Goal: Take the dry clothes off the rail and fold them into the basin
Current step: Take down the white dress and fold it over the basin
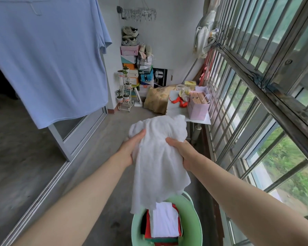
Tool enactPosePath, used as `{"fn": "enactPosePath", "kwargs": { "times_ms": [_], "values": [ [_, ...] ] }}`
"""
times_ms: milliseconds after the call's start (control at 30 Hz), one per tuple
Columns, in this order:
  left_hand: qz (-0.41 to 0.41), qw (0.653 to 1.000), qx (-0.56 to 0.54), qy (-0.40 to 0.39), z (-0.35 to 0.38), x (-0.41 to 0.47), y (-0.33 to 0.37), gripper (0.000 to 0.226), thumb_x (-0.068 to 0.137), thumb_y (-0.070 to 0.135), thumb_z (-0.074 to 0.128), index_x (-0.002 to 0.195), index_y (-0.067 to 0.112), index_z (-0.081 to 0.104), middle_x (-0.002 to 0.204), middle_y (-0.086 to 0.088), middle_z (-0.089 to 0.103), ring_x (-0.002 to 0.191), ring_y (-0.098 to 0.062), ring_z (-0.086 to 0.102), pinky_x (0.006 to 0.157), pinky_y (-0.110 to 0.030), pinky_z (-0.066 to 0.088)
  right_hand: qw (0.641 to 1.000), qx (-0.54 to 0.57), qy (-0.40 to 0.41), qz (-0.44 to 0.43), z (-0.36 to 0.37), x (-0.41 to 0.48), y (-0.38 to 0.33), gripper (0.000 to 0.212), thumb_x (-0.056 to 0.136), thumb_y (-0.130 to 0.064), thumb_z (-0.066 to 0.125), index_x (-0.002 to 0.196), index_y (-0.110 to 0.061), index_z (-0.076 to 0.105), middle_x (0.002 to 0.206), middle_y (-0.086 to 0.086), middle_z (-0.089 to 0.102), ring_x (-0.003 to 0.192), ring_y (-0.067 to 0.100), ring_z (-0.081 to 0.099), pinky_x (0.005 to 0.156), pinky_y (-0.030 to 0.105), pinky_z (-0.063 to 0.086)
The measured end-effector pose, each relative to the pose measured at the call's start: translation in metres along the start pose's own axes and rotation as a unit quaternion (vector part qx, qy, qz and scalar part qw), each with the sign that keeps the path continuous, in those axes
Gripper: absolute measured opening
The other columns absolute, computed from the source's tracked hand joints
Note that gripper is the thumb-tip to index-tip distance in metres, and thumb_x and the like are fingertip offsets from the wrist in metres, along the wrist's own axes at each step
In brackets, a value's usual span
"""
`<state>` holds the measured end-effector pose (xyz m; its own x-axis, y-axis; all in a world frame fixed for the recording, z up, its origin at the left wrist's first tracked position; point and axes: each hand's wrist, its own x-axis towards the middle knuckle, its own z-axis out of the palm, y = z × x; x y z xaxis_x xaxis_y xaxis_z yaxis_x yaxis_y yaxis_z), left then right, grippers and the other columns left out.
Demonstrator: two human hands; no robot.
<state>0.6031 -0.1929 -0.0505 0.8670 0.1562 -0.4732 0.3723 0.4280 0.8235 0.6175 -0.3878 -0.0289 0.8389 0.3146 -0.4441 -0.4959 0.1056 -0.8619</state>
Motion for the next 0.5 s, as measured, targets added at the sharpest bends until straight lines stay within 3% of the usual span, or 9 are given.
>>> {"fn": "enactPosePath", "kwargs": {
  "times_ms": [133, 200, 267, 333, 400, 433, 500],
  "values": [
    [0.089, 0.992, 0.083, -0.014, 0.002, 0.003, -0.017, 0.112, 0.033, 0.038, 0.092, 0.133, 0.023, 0.043, 0.127, -0.002, 0.06, 0.108, -0.021, 0.063, 0.093, -0.044, 0.052, 0.996, 0.059, 0.072, 0.014, 0.006, 0.009, 0.002, 0.026, 0.087, -0.021, 0.067, 0.109, -0.013, 0.058, 0.102, 0.009, 0.067, 0.095, 0.028, 0.064, 0.082, 0.041, 0.051],
    [0.1, 0.98, 0.17, 0.013, 0.003, 0.004, -0.025, 0.123, 0.03, 0.044, 0.091, 0.138, 0.022, 0.036, 0.131, 0.001, 0.054, 0.116, -0.019, 0.056, 0.099, -0.042, 0.048, 0.992, 0.085, 0.088, 0.015, 0.008, 0.013, 0.005, 0.034, 0.088, -0.02, 0.066, 0.119, -0.011, 0.056, 0.109, 0.011, 0.066, 0.095, 0.028, 0.064, 0.072, 0.038, 0.053],
    [0.093, 0.955, 0.272, 0.072, 0.003, 0.004, -0.031, 0.129, 0.029, 0.053, 0.085, 0.14, 0.022, 0.029, 0.136, -0.001, 0.047, 0.122, -0.022, 0.05, 0.102, -0.041, 0.044, 0.989, 0.094, 0.11, -0.003, 0.009, 0.018, 0.01, 0.041, 0.087, -0.016, 0.065, 0.126, -0.011, 0.053, 0.115, 0.011, 0.065, 0.097, 0.027, 0.064, 0.065, 0.034, 0.053],
    [0.089, 0.912, 0.377, 0.13, 0.004, 0.001, -0.035, 0.12, 0.042, 0.052, 0.083, 0.143, 0.023, 0.025, 0.137, -0.005, 0.041, 0.125, -0.027, 0.044, 0.105, -0.039, 0.039, 0.986, 0.103, 0.129, -0.03, 0.009, 0.021, 0.015, 0.047, 0.087, -0.012, 0.066, 0.13, -0.012, 0.049, 0.119, 0.009, 0.063, 0.104, 0.027, 0.063, 0.076, 0.038, 0.054],
    [0.107, 0.885, 0.422, 0.165, 0.006, -0.003, -0.036, 0.095, 0.064, 0.039, 0.08, 0.141, 0.023, 0.028, 0.132, -0.008, 0.038, 0.119, -0.028, 0.045, 0.096, -0.032, 0.041, 0.983, 0.107, 0.14, -0.06, 0.008, 0.022, 0.018, 0.044, 0.087, -0.01, 0.064, 0.129, -0.013, 0.049, 0.12, 0.007, 0.062, 0.108, 0.026, 0.06, 0.094, 0.043, 0.05],
    [0.11, 0.889, 0.411, 0.167, 0.008, -0.007, -0.036, 0.081, 0.07, 0.033, 0.077, 0.136, 0.021, 0.033, 0.125, -0.008, 0.042, 0.107, -0.026, 0.05, 0.085, -0.029, 0.044, 0.982, 0.099, 0.144, -0.076, 0.007, 0.023, 0.018, 0.041, 0.087, -0.01, 0.064, 0.125, -0.015, 0.05, 0.12, 0.006, 0.062, 0.109, 0.026, 0.059, 0.099, 0.044, 0.047],
    [0.073, 0.943, 0.3, 0.122, 0.013, -0.009, -0.036, 0.052, 0.079, 0.028, 0.073, 0.12, 0.017, 0.043, 0.101, -0.008, 0.052, 0.072, -0.02, 0.054, 0.055, -0.023, 0.046, 0.979, 0.082, 0.152, -0.105, 0.007, 0.022, 0.016, 0.035, 0.087, -0.011, 0.063, 0.118, -0.022, 0.05, 0.119, 0.003, 0.061, 0.11, 0.024, 0.058, 0.102, 0.045, 0.044]
  ]
}}
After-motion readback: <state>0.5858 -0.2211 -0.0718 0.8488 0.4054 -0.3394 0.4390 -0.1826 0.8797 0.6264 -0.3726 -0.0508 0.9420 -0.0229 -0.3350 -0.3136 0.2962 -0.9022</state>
